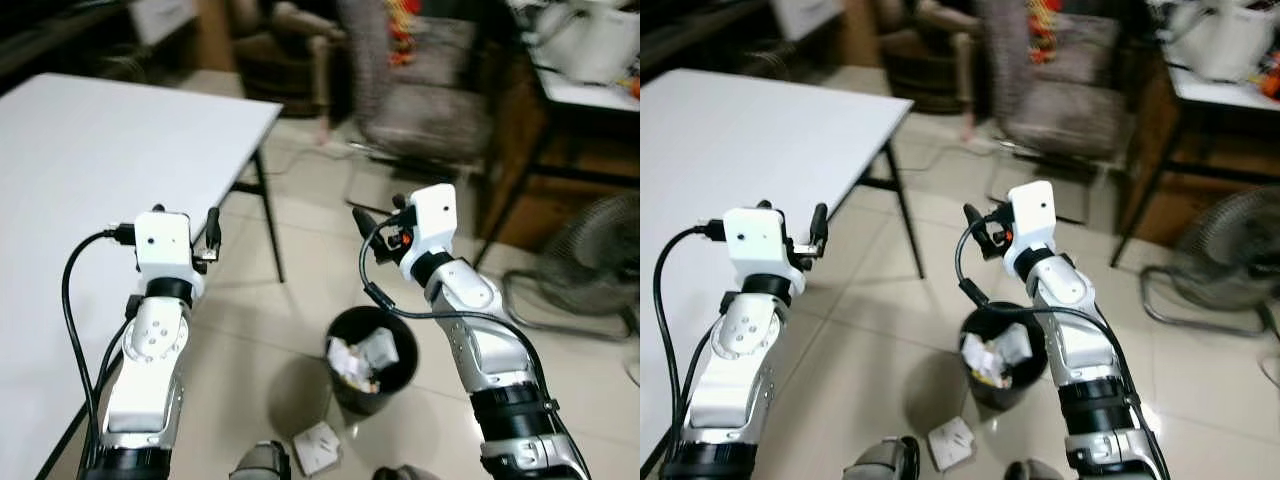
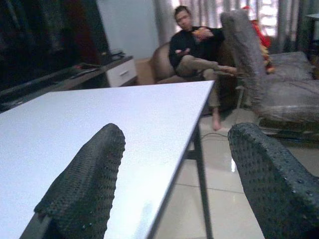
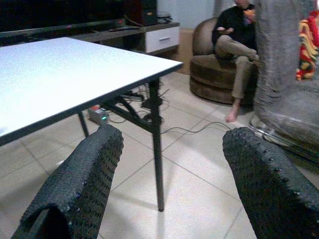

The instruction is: Picking trash to rubbish bin

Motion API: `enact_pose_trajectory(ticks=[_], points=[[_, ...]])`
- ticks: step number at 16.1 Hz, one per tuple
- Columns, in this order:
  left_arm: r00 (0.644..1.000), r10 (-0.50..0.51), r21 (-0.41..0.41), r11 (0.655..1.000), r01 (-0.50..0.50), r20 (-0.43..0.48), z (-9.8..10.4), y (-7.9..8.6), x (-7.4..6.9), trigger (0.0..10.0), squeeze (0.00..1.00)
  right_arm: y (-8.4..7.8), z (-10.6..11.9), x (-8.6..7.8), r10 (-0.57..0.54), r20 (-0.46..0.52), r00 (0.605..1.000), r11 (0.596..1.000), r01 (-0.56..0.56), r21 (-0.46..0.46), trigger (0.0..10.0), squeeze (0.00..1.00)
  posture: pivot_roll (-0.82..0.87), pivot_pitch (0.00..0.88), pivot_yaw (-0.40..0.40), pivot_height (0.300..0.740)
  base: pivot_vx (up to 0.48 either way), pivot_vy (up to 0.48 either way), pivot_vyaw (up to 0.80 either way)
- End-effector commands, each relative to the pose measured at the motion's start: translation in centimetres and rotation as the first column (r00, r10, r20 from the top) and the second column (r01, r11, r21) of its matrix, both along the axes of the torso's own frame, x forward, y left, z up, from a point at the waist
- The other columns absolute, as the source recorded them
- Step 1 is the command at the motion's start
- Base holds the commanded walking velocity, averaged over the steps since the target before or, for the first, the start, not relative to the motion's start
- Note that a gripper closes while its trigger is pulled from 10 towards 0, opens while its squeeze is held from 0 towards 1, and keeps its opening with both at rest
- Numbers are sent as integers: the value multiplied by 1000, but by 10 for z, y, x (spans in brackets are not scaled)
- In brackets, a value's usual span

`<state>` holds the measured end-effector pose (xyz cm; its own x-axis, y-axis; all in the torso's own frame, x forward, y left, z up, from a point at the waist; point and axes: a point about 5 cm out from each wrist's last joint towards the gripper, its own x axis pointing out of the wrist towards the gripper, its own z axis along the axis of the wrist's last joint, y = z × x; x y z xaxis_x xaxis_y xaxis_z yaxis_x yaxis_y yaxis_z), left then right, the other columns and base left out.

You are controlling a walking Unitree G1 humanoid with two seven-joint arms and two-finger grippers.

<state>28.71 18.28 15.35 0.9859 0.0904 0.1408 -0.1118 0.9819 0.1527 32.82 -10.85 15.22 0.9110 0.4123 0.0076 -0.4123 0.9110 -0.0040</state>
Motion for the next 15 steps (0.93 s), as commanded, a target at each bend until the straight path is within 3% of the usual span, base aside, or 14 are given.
enact_pose_trajectory(ticks=[1, 15], points=[[1000, 18, -6, 1000, -18, 17, 7, 2, 1, 10000, 0, 1, 2, -3, 7, 3, 1000, 1000, -7, 3, 10000, 0, -93, 91, 49, 740, 0, 0, 800], [1000, 4, -49, 999, -5, -14, 8, 1, 2, 10000, 0, 4, 2, -5, 21, -11, 1000, 1000, -21, -2, 10000, 0, -91, 94, 50, 740, 0, 0, 800]])
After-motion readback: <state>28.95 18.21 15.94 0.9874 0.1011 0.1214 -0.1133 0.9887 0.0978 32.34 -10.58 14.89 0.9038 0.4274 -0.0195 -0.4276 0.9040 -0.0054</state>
